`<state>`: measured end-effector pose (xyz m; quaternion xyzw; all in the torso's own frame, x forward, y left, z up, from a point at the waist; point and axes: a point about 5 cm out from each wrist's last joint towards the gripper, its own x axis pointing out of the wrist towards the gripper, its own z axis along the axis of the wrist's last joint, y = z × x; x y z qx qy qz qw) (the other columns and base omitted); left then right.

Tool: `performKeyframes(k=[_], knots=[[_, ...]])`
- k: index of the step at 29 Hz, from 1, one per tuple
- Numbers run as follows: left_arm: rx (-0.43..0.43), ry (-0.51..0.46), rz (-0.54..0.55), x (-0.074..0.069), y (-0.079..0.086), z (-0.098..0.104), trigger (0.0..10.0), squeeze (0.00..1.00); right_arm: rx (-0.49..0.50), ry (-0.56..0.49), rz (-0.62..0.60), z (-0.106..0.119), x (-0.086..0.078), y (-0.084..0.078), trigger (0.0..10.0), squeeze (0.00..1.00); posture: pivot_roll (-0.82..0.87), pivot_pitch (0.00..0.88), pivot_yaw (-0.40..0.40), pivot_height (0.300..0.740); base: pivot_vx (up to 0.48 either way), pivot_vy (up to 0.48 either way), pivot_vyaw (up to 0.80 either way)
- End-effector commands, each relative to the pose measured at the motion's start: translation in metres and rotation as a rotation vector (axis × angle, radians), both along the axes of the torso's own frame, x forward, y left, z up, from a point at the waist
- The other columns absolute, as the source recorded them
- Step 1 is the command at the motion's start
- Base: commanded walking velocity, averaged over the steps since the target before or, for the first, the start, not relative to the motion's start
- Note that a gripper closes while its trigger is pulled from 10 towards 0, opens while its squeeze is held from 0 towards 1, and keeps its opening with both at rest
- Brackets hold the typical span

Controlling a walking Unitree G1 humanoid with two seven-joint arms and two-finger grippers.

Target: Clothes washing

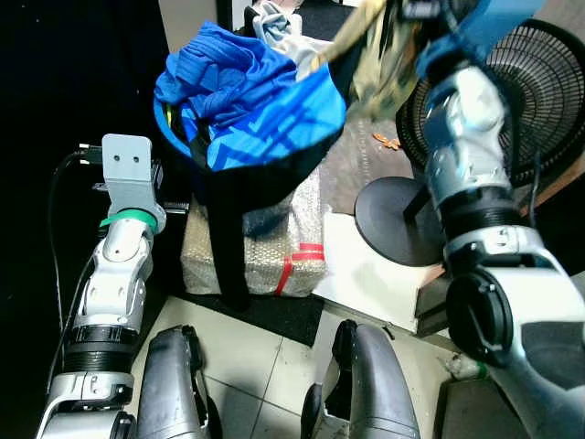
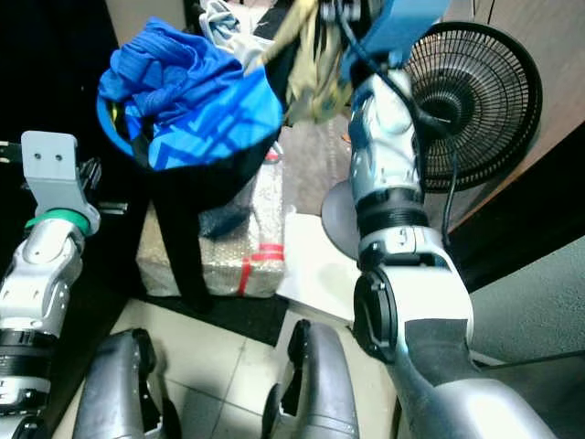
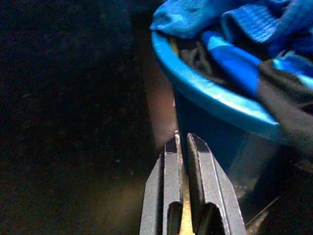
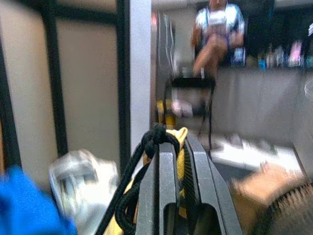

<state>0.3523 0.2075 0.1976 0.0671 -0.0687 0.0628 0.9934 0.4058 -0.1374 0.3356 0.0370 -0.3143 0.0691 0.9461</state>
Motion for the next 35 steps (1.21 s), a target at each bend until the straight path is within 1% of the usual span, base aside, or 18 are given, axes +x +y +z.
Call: performKeyframes(k=[1, 6, 9, 10, 12, 13, 14, 15, 16, 17, 20, 24, 25, 26, 27, 33, 34, 35], knots=[[0.010, 0.027, -0.003, -0.002, -0.001, -0.008, 10.0, 0.00, -0.006, 0.055, 0.006, -0.009, 0.004, 0.005, 10.0, 0.00, 0.13, 0.156, -0.060, 0.500, 0.000, 0.000, 0.00], [0.012, 0.029, 0.005, -0.005, 0.000, -0.011, 10.0, 0.00, -0.013, 0.023, 0.154, 0.016, 0.001, 0.057, 10.0, 0.00, 0.15, 0.165, -0.078, 0.500, 0.000, 0.000, 0.00], [0.012, 0.029, 0.007, -0.005, 0.000, -0.011, 10.0, 0.00, -0.010, 0.002, 0.194, 0.024, -0.002, 0.069, 10.0, 0.00, 0.16, 0.165, -0.080, 0.500, 0.000, 0.000, 0.00], [0.012, 0.029, 0.011, -0.006, 0.001, -0.012, 10.0, 0.00, -0.019, -0.031, 0.268, 0.032, -0.009, 0.090, 10.0, 0.00, 0.16, 0.168, -0.085, 0.500, 0.000, 0.000, 0.00], [0.012, 0.029, 0.011, -0.006, 0.001, -0.012, 10.0, 0.00, -0.019, -0.031, 0.268, 0.032, -0.009, 0.090, 10.0, 0.00, 0.16, 0.168, -0.085, 0.500, 0.000, 0.000, 0.00], [0.012, 0.029, 0.017, -0.008, 0.002, -0.012, 10.0, 0.00, -0.040, -0.067, 0.351, 0.037, -0.018, 0.114, 10.0, 0.00, 0.17, 0.172, -0.089, 0.500, 0.000, 0.000, 0.00], [0.012, 0.029, 0.017, -0.008, 0.002, -0.012, 10.0, 0.00, -0.040, -0.067, 0.351, 0.037, -0.018, 0.114, 10.0, 0.00, 0.17, 0.172, -0.089, 0.500, 0.000, 0.000, 0.00], [0.012, 0.030, 0.024, -0.009, 0.004, -0.013, 10.0, 0.00, -0.070, -0.092, 0.421, 0.035, -0.027, 0.135, 10.0, 0.00, 0.17, 0.178, -0.089, 0.500, 0.000, 0.000, 0.00], [0.012, 0.030, 0.024, -0.009, 0.004, -0.013, 10.0, 0.00, -0.070, -0.092, 0.421, 0.035, -0.027, 0.135, 10.0, 0.00, 0.17, 0.178, -0.089, 0.500, 0.000, 0.000, 0.00], [0.012, 0.033, 0.030, -0.011, 0.006, -0.014, 10.0, 0.00, -0.102, -0.100, 0.462, 0.028, -0.033, 0.149, 10.0, 0.00, 0.16, 0.181, -0.089, 0.500, 0.000, 0.000, 0.00], [0.012, 0.033, 0.030, -0.011, 0.006, -0.014, 10.0, 0.00, -0.102, -0.100, 0.462, 0.028, -0.033, 0.149, 10.0, 0.00, 0.16, 0.181, -0.089, 0.500, 0.000, 0.000, 0.00], [0.010, 0.038, 0.029, -0.011, 0.004, -0.016, 10.0, 0.00, -0.203, -0.025, 0.447, 0.000, -0.030, 0.157, 10.0, 0.00, 0.15, 0.178, -0.093, 0.500, 0.000, 0.000, 0.00], [0.008, 0.038, 0.026, -0.010, 0.002, -0.016, 10.0, 0.00, -0.271, 0.043, 0.413, -0.021, -0.024, 0.154, 10.0, 0.40, 0.15, 0.179, -0.095, 0.500, 0.000, 0.000, 0.00], [0.007, 0.038, 0.024, -0.010, 0.001, -0.016, 10.0, 0.00, -0.315, 0.088, 0.391, -0.035, -0.021, 0.151, 10.0, 1.00, 0.15, 0.179, -0.095, 0.500, 0.000, 0.000, 0.00], [0.007, 0.037, 0.022, -0.010, 0.001, -0.016, 10.0, 0.00, -0.349, 0.128, 0.386, -0.048, -0.019, 0.147, 10.0, 1.00, 0.15, 0.180, -0.094, 0.500, 0.000, 0.000, 0.00], [0.010, 0.043, 0.025, -0.011, 0.004, -0.018, 10.0, 0.00, -0.388, 0.198, 0.395, -0.072, -0.016, 0.135, 10.0, 1.00, 0.14, 0.176, -0.086, 0.500, 0.000, 0.000, 0.00], [0.010, 0.043, 0.023, -0.011, 0.003, -0.017, 10.0, 0.00, -0.364, 0.205, 0.356, -0.074, -0.014, 0.126, 10.0, 0.80, 0.14, 0.174, -0.084, 0.500, 0.000, 0.000, 0.00], [0.010, 0.043, 0.021, -0.010, 0.002, -0.017, 10.0, 0.00, -0.332, 0.205, 0.312, -0.073, -0.011, 0.118, 10.0, 0.00, 0.14, 0.174, -0.084, 0.500, 0.000, 0.000, 0.00]])
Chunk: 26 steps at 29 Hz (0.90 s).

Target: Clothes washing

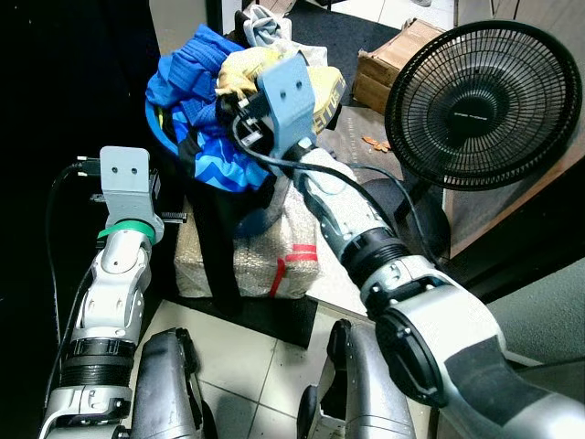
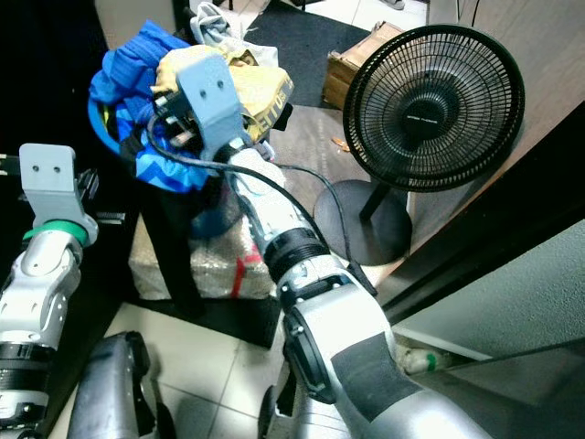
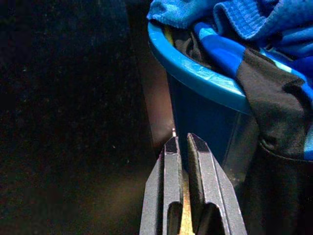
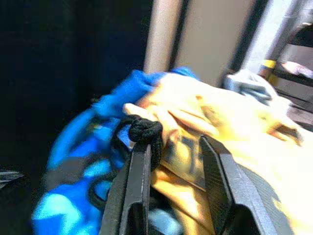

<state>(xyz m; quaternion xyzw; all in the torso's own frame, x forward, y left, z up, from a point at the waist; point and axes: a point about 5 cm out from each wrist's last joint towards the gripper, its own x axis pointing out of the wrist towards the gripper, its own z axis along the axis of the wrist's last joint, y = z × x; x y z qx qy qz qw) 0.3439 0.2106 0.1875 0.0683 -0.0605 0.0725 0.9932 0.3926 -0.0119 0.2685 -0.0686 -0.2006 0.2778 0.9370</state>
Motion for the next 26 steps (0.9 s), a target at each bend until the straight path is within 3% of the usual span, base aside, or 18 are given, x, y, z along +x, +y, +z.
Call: performKeyframes(k=[1, 2, 3, 5, 7, 8, 9, 19, 20, 23, 26], knots=[[0.009, 0.027, -0.002, -0.001, -0.002, -0.006, 10.0, 0.00, 0.053, 0.011, -0.084, -0.001, 0.005, -0.017, 10.0, 0.00, 0.14, 0.172, -0.083, 0.500, 0.000, 0.000, 0.00], [0.009, 0.027, -0.002, -0.001, -0.002, -0.006, 10.0, 0.00, 0.053, 0.011, -0.084, -0.001, 0.005, -0.017, 10.0, 0.00, 0.14, 0.172, -0.083, 0.500, 0.000, 0.000, 0.00], [0.008, 0.026, -0.005, 0.000, -0.003, -0.006, 10.0, 0.00, 0.097, -0.003, -0.138, 0.005, 0.008, -0.027, 10.0, 0.00, 0.14, 0.171, -0.082, 0.500, 0.000, 0.000, 0.00], [0.008, 0.026, -0.005, 0.000, -0.003, -0.006, 10.0, 0.00, 0.097, -0.003, -0.138, 0.005, 0.008, -0.027, 10.0, 0.00, 0.14, 0.171, -0.082, 0.500, 0.000, 0.000, 0.00], [0.008, 0.025, -0.012, 0.001, -0.005, -0.006, 10.0, 0.00, 0.158, -0.103, -0.286, 0.035, 0.014, -0.059, 10.0, 0.00, 0.13, 0.164, -0.078, 0.500, 0.000, 0.000, 0.00], [0.008, 0.025, -0.013, 0.001, -0.005, -0.006, 10.0, 0.00, 0.163, -0.135, -0.322, 0.043, 0.015, -0.070, 10.0, 0.25, 0.13, 0.164, -0.078, 0.500, 0.000, 0.000, 0.00], [0.009, 0.024, -0.013, 0.001, -0.004, -0.006, 10.0, 0.00, 0.164, -0.141, -0.331, 0.047, 0.016, -0.076, 10.0, 1.00, 0.13, 0.162, -0.080, 0.500, 0.000, 0.000, 0.00], [0.012, 0.023, -0.007, 0.000, -0.002, -0.005, 10.0, 0.00, 0.164, -0.093, -0.296, 0.039, 0.017, -0.079, 10.0, 1.00, 0.14, 0.171, -0.077, 0.500, 0.000, 0.000, 0.00], [0.013, 0.023, -0.006, 0.000, -0.001, -0.005, 10.0, 0.00, 0.175, -0.076, -0.287, 0.037, 0.018, -0.078, 10.0, 0.03, 0.14, 0.172, -0.076, 0.500, 0.000, 0.000, 0.00], [0.013, 0.023, -0.006, 0.000, -0.001, -0.004, 10.0, 0.00, 0.218, -0.008, -0.282, 0.028, 0.020, -0.077, 10.0, 0.00, 0.14, 0.174, -0.076, 0.500, 0.000, 0.000, 0.00], [0.012, 0.023, -0.008, 0.000, -0.002, -0.004, 10.0, 0.00, 0.273, 0.129, -0.309, 0.010, 0.024, -0.076, 10.0, 0.00, 0.14, 0.179, -0.077, 0.500, 0.000, 0.000, 0.00]])
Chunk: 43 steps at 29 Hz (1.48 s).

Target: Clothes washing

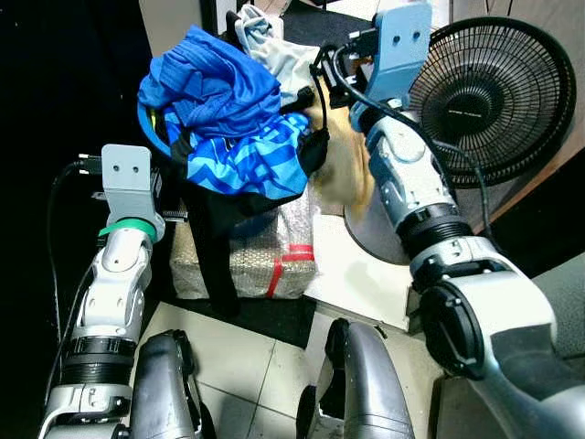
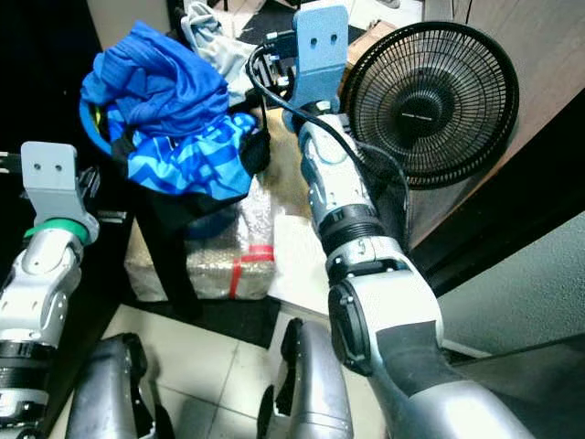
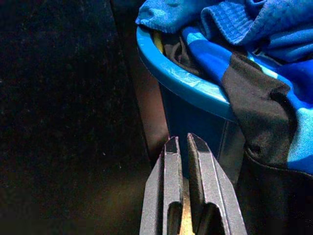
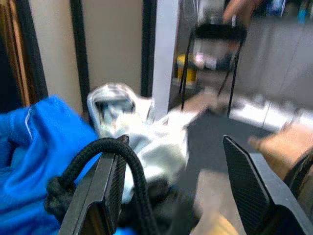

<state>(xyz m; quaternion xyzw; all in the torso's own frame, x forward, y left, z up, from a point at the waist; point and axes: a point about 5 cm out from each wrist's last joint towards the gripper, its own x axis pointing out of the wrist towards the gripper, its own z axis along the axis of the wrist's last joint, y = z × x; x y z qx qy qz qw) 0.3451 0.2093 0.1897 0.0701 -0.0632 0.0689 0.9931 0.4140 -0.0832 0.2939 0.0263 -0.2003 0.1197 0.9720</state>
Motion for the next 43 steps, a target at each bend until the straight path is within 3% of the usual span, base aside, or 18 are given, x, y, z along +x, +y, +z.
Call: performKeyframes(k=[1, 4, 5, 6, 7, 8, 11, 12, 14, 16, 19, 21, 25, 27, 30, 34, 38, 43], knots=[[0.008, 0.028, 0.000, -0.001, -0.001, -0.007, 10.0, 0.00, -0.004, 0.121, -0.017, -0.022, 0.004, -0.003, 10.0, 0.00, 0.14, 0.182, -0.077, 0.500, 0.000, 0.000, 0.00], [0.008, 0.028, 0.000, -0.002, -0.001, -0.007, 10.0, 0.00, -0.039, 0.142, -0.013, -0.026, 0.004, -0.001, 10.0, 0.00, 0.14, 0.182, -0.077, 0.500, 0.000, 0.000, 0.00], [0.010, 0.030, 0.004, -0.002, 0.001, -0.007, 10.0, 0.00, -0.254, 0.163, 0.029, -0.040, 0.003, 0.004, 10.0, 0.00, 0.14, 0.184, -0.077, 0.500, 0.000, 0.000, 0.00], [0.010, 0.030, 0.005, -0.003, 0.001, -0.007, 10.0, 0.00, -0.343, 0.158, 0.045, -0.045, 0.002, 0.006, 10.0, 0.00, 0.14, 0.184, -0.077, 0.500, 0.000, 0.000, 0.00], [0.010, 0.030, 0.005, -0.003, 0.001, -0.007, 10.0, 0.00, -0.343, 0.158, 0.045, -0.045, 0.002, 0.006, 10.0, 0.00, 0.14, 0.184, -0.077, 0.500, 0.000, 0.000, 0.00], [0.009, 0.031, 0.007, -0.003, 0.002, -0.007, 10.0, 0.00, -0.446, 0.167, 0.063, -0.052, 0.001, 0.001, 10.0, 0.00, 0.14, 0.185, -0.078, 0.500, 0.000, 0.000, 0.00], [0.008, 0.030, 0.007, -0.003, 0.001, -0.007, 10.0, 0.00, -0.546, 0.145, 0.044, -0.053, 0.001, -0.007, 10.0, 0.00, 0.14, 0.188, -0.078, 0.500, 0.000, 0.000, 0.00], [0.008, 0.030, 0.006, -0.003, 0.001, -0.007, 10.0, 0.00, -0.570, 0.138, 0.039, -0.052, 0.001, -0.009, 10.0, 0.00, 0.14, 0.188, -0.078, 0.500, 0.000, 0.000, 0.00], [0.006, 0.033, 0.002, -0.002, -0.001, -0.008, 10.0, 0.00, -0.561, 0.102, -0.066, -0.040, 0.004, -0.038, 10.0, 0.00, 0.13, 0.189, -0.074, 0.500, 0.000, 0.000, 0.00], [0.006, 0.033, 0.002, -0.002, -0.001, -0.008, 10.0, 0.00, -0.561, 0.102, -0.066, -0.040, 0.004, -0.038, 10.0, 0.00, 0.13, 0.189, -0.074, 0.500, 0.000, 0.000, 0.00], [0.004, 0.035, -0.002, -0.002, -0.002, -0.009, 10.0, 0.00, -0.519, 0.075, -0.139, -0.030, 0.005, -0.060, 10.0, 0.00, 0.12, 0.189, -0.071, 0.500, 0.000, 0.000, 0.00], [0.004, 0.035, -0.005, -0.001, -0.002, -0.008, 10.0, 0.00, -0.502, 0.027, -0.126, -0.024, 0.003, -0.062, 10.0, 0.00, 0.13, 0.190, -0.071, 0.500, 0.000, 0.000, 0.00], [0.006, 0.035, -0.008, -0.001, -0.003, -0.008, 10.0, 0.00, -0.394, -0.094, 0.030, -0.011, -0.005, -0.041, 10.0, 0.00, 0.13, 0.190, -0.066, 0.500, 0.000, 0.000, 0.00], [0.008, 0.035, -0.009, -0.001, -0.002, -0.008, 10.0, 0.00, -0.324, -0.145, 0.140, -0.007, -0.011, -0.017, 10.0, 0.00, 0.14, 0.190, -0.066, 0.500, 0.000, 0.000, 0.00], [0.011, 0.034, -0.007, -0.001, -0.001, -0.007, 10.0, 0.00, -0.252, -0.149, 0.257, -0.010, -0.019, 0.018, 10.0, 0.00, 0.14, 0.190, -0.067, 0.500, 0.000, 0.000, 0.00], [0.012, 0.035, 0.000, -0.002, 0.000, -0.007, 10.0, 0.00, -0.264, -0.069, 0.348, -0.024, -0.026, 0.067, 10.0, 0.00, 0.14, 0.190, -0.073, 0.500, 0.000, 0.000, 0.00], [0.012, 0.033, -0.001, -0.002, -0.002, -0.007, 10.0, 0.00, -0.319, 0.036, 0.324, -0.031, -0.022, 0.087, 10.0, 0.00, 0.16, 0.192, -0.083, 0.500, 0.000, 0.000, 0.00], [0.013, 0.032, 0.014, -0.007, 0.002, -0.009, 10.0, 0.00, -0.317, 0.121, 0.277, -0.020, -0.016, 0.090, 10.0, 0.00, 0.17, 0.197, -0.098, 0.500, 0.000, 0.000, 0.00]])
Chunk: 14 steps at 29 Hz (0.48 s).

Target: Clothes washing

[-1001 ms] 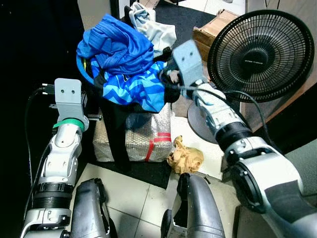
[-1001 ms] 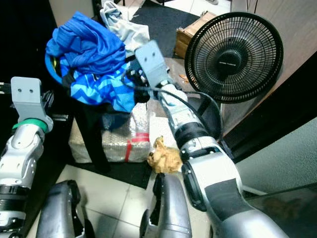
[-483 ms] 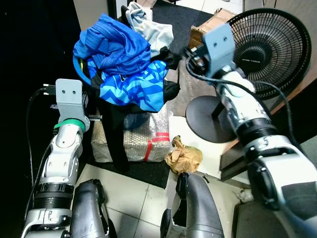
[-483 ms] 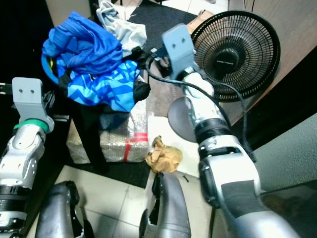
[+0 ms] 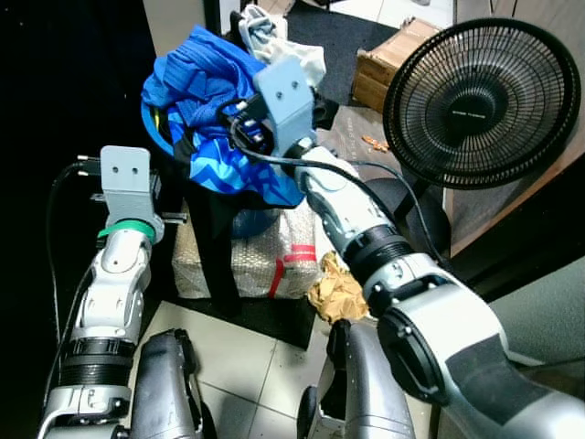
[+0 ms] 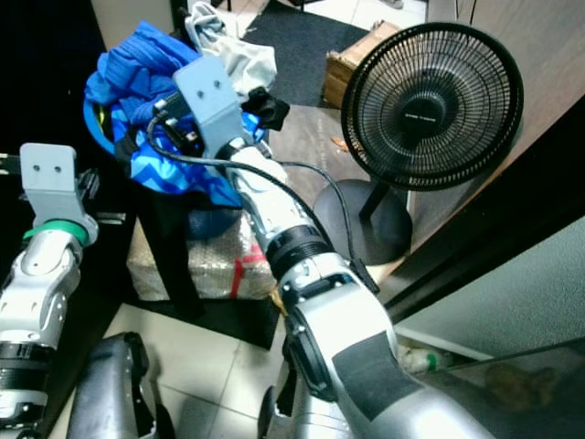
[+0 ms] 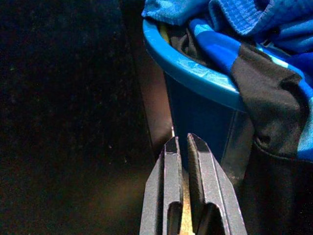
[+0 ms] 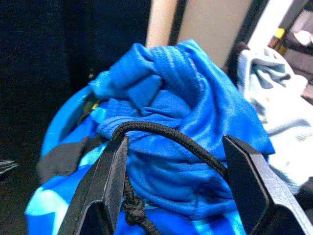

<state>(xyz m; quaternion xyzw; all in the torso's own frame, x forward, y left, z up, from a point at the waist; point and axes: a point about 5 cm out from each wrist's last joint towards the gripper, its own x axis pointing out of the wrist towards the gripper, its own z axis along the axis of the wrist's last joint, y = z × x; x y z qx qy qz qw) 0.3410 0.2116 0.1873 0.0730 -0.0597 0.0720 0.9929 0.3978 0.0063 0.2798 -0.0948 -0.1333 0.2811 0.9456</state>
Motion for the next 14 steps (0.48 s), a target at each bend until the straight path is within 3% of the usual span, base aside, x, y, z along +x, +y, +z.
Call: performKeyframes(k=[1, 3, 5, 7, 8, 9, 11, 12, 13, 14], knots=[[0.008, 0.026, 0.011, -0.004, 0.001, -0.007, 10.0, 0.00, 0.003, 0.052, -0.007, -0.004, 0.001, 0.001, 10.0, 0.00, 0.17, 0.198, -0.099, 0.500, 0.000, 0.000, 0.00], [0.008, 0.027, 0.018, -0.006, 0.002, -0.008, 10.0, 0.00, -0.167, -0.002, 0.063, -0.001, 0.001, 0.000, 10.0, 0.00, 0.17, 0.204, -0.106, 0.500, 0.000, 0.000, 0.00], [0.006, 0.028, 0.023, -0.007, 0.003, -0.008, 10.0, 0.00, -0.310, -0.087, 0.151, 0.008, 0.002, -0.015, 10.0, 0.00, 0.16, 0.205, -0.109, 0.500, 0.000, 0.000, 0.00], [0.006, 0.028, 0.024, -0.007, 0.003, -0.009, 10.0, 0.00, -0.332, -0.103, 0.169, 0.011, 0.002, -0.019, 10.0, 0.00, 0.16, 0.205, -0.109, 0.500, 0.000, 0.000, 0.00], [0.003, 0.029, 0.026, -0.007, 0.003, -0.009, 10.0, 0.00, -0.425, -0.157, 0.172, 0.012, 0.004, -0.035, 10.0, 0.00, 0.15, 0.205, -0.110, 0.500, 0.000, 0.000, 0.00], [0.003, 0.029, 0.026, -0.007, 0.003, -0.009, 10.0, 0.00, -0.425, -0.157, 0.172, 0.012, 0.004, -0.035, 10.0, 0.00, 0.15, 0.205, -0.110, 0.500, 0.000, 0.000, 0.00], [-0.002, 0.029, 0.025, -0.006, 0.002, -0.009, 10.0, 0.00, -0.651, -0.217, 0.184, 0.002, 0.005, -0.070, 10.0, 0.00, 0.14, 0.203, -0.108, 0.500, 0.000, 0.000, 0.00], [-0.005, 0.030, 0.023, -0.005, 0.001, -0.010, 10.0, 0.00, -0.754, -0.206, 0.178, -0.009, 0.005, -0.096, 10.0, 0.00, 0.12, 0.198, -0.104, 0.500, 0.000, 0.000, 0.00], [-0.005, 0.030, 0.023, -0.005, 0.001, -0.010, 10.0, 0.00, -0.754, -0.206, 0.178, -0.009, 0.005, -0.096, 10.0, 0.00, 0.12, 0.198, -0.104, 0.500, 0.000, 0.000, 0.00], [-0.006, 0.031, 0.021, -0.004, 0.001, -0.010, 10.0, 0.00, -0.806, -0.189, 0.172, -0.016, 0.004, -0.111, 10.0, 0.00, 0.12, 0.198, -0.104, 0.500, 0.000, 0.000, 0.00]])
